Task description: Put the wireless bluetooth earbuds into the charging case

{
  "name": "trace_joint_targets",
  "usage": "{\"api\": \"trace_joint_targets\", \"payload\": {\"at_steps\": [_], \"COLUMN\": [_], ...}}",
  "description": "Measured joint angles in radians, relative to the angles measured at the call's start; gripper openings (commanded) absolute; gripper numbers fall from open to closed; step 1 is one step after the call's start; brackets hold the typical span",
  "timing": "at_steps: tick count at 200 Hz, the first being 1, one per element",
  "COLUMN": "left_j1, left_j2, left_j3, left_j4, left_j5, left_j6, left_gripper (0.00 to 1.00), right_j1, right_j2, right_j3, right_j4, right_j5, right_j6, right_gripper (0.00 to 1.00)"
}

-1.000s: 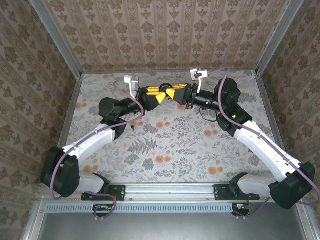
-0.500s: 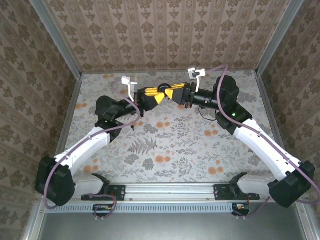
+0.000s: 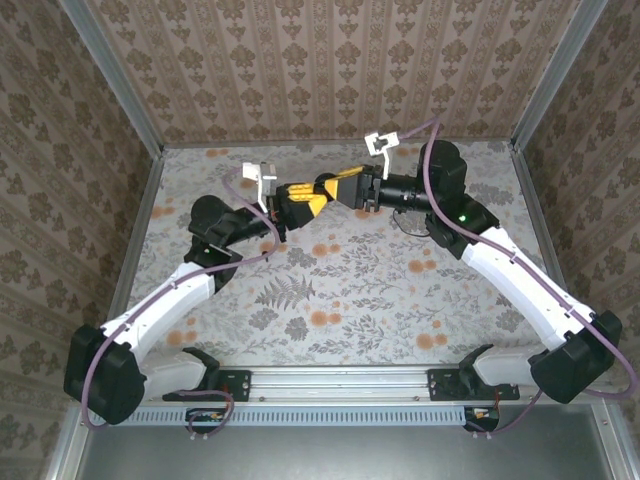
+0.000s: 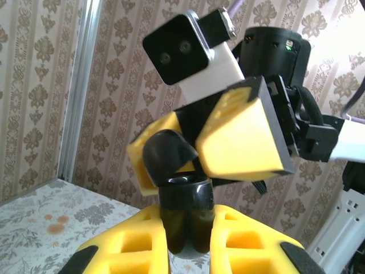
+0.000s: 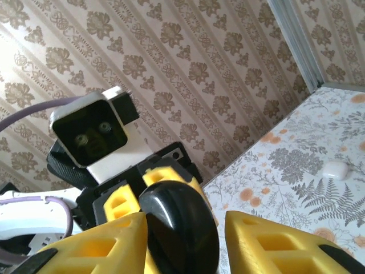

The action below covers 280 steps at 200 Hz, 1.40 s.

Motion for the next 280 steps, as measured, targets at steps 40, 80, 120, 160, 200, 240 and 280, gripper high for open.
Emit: {"api": "trace_joint_targets", "payload": {"at_steps": [40,80,120,160,200,240,280], "left_j1": [-0.004,0.003,0.029,0.054,0.063,0.068,0.073], "left_j2": [-0.018,-0.044,-0.105,-0.182,-0.29,-0.404,-0.548], "left_j3": [-0.004,-0.013,-0.028,-0.029,-0.029,-0.029,-0.09], "left_j4": [-0.023,-0.066,-0.164,-0.366,-0.623,-0.815,-0.855], "left_j5": [0.029,0.023,-0.015,-0.117,-0.264,-0.378,-0.369], "left_j6": [0.024,0.047,0.106,0.222,0.374,0.503,0.593], "left_gripper": [0.0,0.0,0.0,0.0,0.0,0.0,0.0], "right_j1": [-0.017,-0.019,-0.024,-0.026,-0.026,-0.016,0.038], "right_j2": [0.015,0.017,0.017,0.016,0.051,0.256,0.528], "right_j3": [0.009,0.013,0.018,0.029,0.059,0.146,0.272], "right_j4": [-0.02,-0.04,-0.067,-0.117,-0.222,-0.328,-0.446], "right_j5": [0.017,0.017,0.01,0.002,0.064,0.12,0.194], "right_j6": [0.01,0.025,0.03,0.027,0.031,0.058,0.057], "right_gripper": [0.47,0.49,0.51,0.52,0.51,0.47,0.45]}}
